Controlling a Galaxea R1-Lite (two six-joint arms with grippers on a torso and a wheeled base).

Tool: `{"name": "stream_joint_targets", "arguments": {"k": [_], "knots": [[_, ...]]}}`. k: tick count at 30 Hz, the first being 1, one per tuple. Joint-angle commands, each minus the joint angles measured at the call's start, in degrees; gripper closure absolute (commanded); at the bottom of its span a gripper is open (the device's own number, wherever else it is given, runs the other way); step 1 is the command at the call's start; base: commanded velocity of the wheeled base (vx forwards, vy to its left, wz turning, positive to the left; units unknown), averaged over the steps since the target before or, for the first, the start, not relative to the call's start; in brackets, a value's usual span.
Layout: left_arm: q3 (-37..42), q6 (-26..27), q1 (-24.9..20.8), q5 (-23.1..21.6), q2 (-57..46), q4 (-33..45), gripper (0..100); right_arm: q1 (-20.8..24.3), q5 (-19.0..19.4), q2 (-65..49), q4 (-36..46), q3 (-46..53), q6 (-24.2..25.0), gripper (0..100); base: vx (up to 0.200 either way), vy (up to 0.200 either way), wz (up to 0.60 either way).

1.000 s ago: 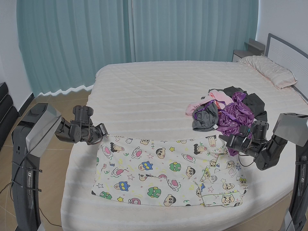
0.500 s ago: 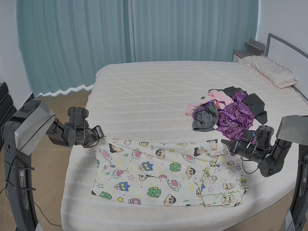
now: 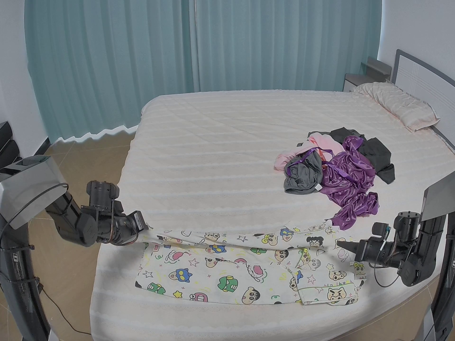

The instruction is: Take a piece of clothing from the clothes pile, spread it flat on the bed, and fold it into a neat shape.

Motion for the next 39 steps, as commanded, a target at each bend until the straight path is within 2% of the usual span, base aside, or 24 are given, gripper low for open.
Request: {"name": "stream_joint_targets", "arguments": {"k": [1, 5, 8, 9, 13, 14, 19, 21, 22, 24, 25, 27, 29, 30, 32, 39], "knots": [[11.4, 3.6, -0.2, -1.6, -4.9, -4.6, 100, -3.9, 3.6, 2.1, -1.1, 9.6, -6.9, 100, 0.000, 0.000, 0.00], [14.7, 6.5, -0.3, -1.7, -2.8, -6.6, 100, -3.8, 3.0, 5.7, -1.2, 11.4, -9.4, 100, 0.000, 0.000, 0.00], [16.3, 7.0, -0.6, -1.5, -0.3, -9.4, 100, -3.6, 2.5, 5.8, -1.1, 11.5, -9.5, 100, 0.000, 0.000, 0.00], [16.5, 7.0, -0.6, -1.5, -0.1, -9.7, 100, -3.6, 2.4, 5.7, -1.1, 11.5, -9.5, 0, 0.000, 0.000, 0.00], [17.3, 6.4, -0.6, -1.6, 1.6, -13.0, 100, -3.4, 1.3, 5.7, -1.1, 11.5, -9.2, 0, 0.000, 0.000, 0.00], [17.3, 6.3, -0.6, -1.6, 2.0, -14.0, 0, -3.5, 1.4, 5.7, -1.1, 11.5, -8.7, 0, 0.000, 0.000, 0.00], [17.2, 4.3, -0.2, -1.6, 1.7, -16.3, 0, -1.9, 0.4, 4.3, -1.2, 9.6, -1.2, 0, 0.000, 0.000, 0.00], [16.9, 0.9, -0.1, -1.6, 1.6, -17.2, 0, 0.3, -3.1, 2.9, -1.2, 7.4, 5.8, 0, 0.000, 0.000, 0.00], [16.8, 0.0, -0.1, -1.6, 1.6, -17.5, 0, 0.8, -3.9, 2.8, -1.2, 6.8, 7.4, 0, 0.000, 0.000, 0.00], [17.0, -3.7, 0.2, -1.6, 1.5, -20.2, 0, 3.8, -9.3, 1.8, -1.1, 3.0, 15.3, 0, 0.000, 0.000, 0.00], [17.3, -4.6, 0.4, -1.6, 1.5, -21.2, 0, 4.6, -10.6, 1.8, -1.1, 2.3, 16.7, 0, 0.000, 0.000, 0.00], [17.8, -7.4, 0.6, -1.6, 1.6, -23.9, 0, 6.9, -13.4, 3.2, -1.1, 0.4, 18.0, 0, 0.000, 0.000, 0.00], [17.8, -7.4, 0.6, -1.6, 1.6, -23.9, 0, 6.9, -13.4, 3.2, -1.1, 0.4, 18.0, 0, 0.000, 0.000, 0.00], [18.4, -12.4, 1.3, -1.6, 1.6, -26.5, 0, 9.2, -17.0, 6.3, -1.1, -2.5, 18.4, 0, 0.000, 0.000, 0.00], [18.5, -14.5, 1.8, -1.7, 1.6, -27.5, 0, 10.1, -18.4, 7.3, -1.0, -4.0, 18.6, 0, 0.000, 0.000, 0.00], [19.8, -16.1, 3.6, -1.9, 2.1, -29.7, 0, 11.3, -18.8, 8.6, -1.0, -7.1, 20.8, 0, 0.000, 0.000, 0.00]]}}
